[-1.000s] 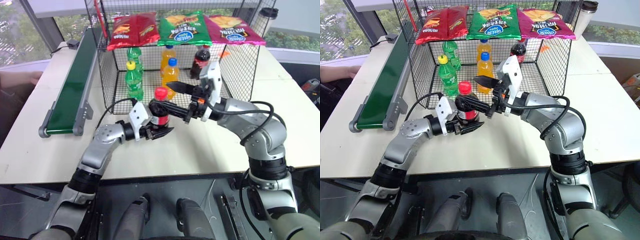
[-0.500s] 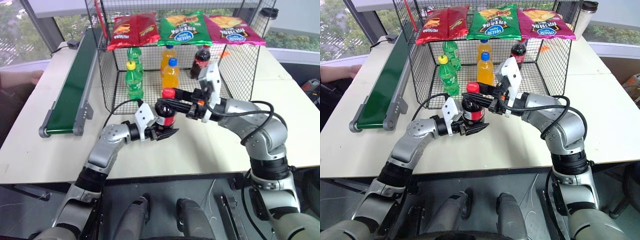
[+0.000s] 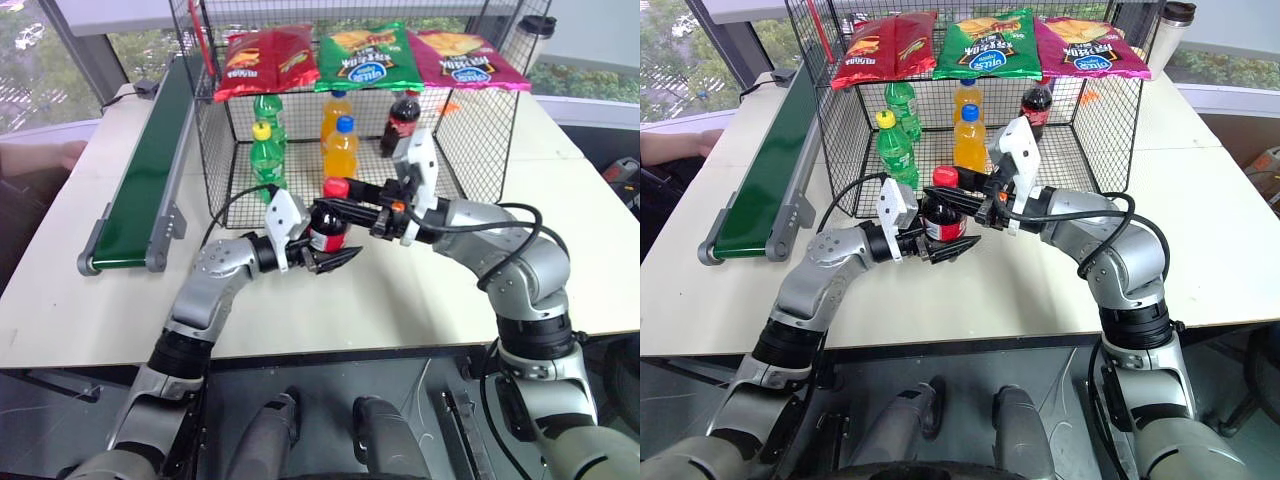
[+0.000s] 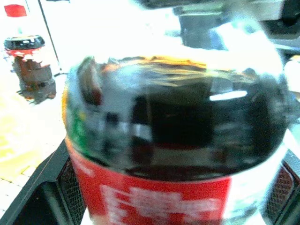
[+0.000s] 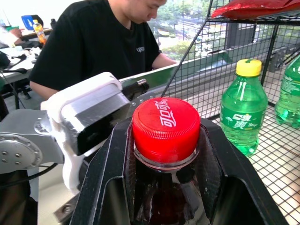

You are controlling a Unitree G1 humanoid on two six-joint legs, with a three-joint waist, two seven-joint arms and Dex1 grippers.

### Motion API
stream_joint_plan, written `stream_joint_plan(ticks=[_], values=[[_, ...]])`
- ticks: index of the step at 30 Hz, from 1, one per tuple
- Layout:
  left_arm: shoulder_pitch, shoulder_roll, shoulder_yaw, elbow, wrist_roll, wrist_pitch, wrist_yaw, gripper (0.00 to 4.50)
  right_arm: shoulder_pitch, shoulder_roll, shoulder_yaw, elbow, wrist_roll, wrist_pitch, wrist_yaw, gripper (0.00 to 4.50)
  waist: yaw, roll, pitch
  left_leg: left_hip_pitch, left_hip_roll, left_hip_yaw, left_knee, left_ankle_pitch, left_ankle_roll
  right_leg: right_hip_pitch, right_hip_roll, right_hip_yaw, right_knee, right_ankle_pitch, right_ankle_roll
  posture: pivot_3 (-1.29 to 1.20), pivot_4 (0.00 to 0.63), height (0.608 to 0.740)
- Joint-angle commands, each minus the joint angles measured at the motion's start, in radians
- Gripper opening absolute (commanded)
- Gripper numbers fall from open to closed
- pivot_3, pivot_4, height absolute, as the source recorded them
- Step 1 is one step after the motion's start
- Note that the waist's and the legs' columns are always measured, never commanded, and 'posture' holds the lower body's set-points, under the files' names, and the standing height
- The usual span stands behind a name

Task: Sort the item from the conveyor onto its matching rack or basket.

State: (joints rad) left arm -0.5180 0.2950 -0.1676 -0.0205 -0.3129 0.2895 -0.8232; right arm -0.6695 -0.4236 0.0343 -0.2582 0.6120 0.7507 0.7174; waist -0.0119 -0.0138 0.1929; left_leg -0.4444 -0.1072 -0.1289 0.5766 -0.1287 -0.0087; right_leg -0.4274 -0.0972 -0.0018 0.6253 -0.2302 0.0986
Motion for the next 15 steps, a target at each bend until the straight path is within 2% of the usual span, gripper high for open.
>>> stream_joint_plan(ticks=[1,5,10,15], values=[[-0.002,0.022,0.04,-0.04,-0.013,0.038,0.023,4.49,-0.051,-0.005,-0.058,0.001,-0.017,-0.053,-0.034,1.13,0.0,0.0,0.0,0.0,0.0,0.0,0.0,0.0,0.0,0.0,0.0,0.0,0.0,0.0,0.0,0.0,0.15,0.738],[0.057,0.071,0.035,-0.127,-0.052,0.085,-0.018,4.49,-0.09,-0.007,-0.081,0.078,-0.085,-0.101,-0.104,1.13,-0.004,0.0,0.0,0.0,0.0,0.0,0.0,0.0,0.0,0.0,0.0,0.0,0.001,0.0,0.0,0.0,0.15,0.738],[0.123,0.09,0.053,-0.183,-0.051,0.122,0.029,4.49,-0.156,0.011,-0.096,0.218,-0.181,-0.174,-0.205,1.13,-0.001,0.0,0.0,0.0,0.0,0.001,0.0,0.0,0.0,-0.001,0.0,0.0,0.001,0.0,-0.001,0.0,0.15,0.738],[0.125,0.022,0.126,-0.198,-0.037,0.072,0.182,4.49,-0.225,0.027,-0.123,0.37,-0.257,-0.262,-0.295,1.13,0.002,0.0,0.0,0.0,0.0,0.0,0.001,0.0,0.0,0.0,0.0,0.0,0.002,0.0,-0.001,0.0,0.15,0.738]])
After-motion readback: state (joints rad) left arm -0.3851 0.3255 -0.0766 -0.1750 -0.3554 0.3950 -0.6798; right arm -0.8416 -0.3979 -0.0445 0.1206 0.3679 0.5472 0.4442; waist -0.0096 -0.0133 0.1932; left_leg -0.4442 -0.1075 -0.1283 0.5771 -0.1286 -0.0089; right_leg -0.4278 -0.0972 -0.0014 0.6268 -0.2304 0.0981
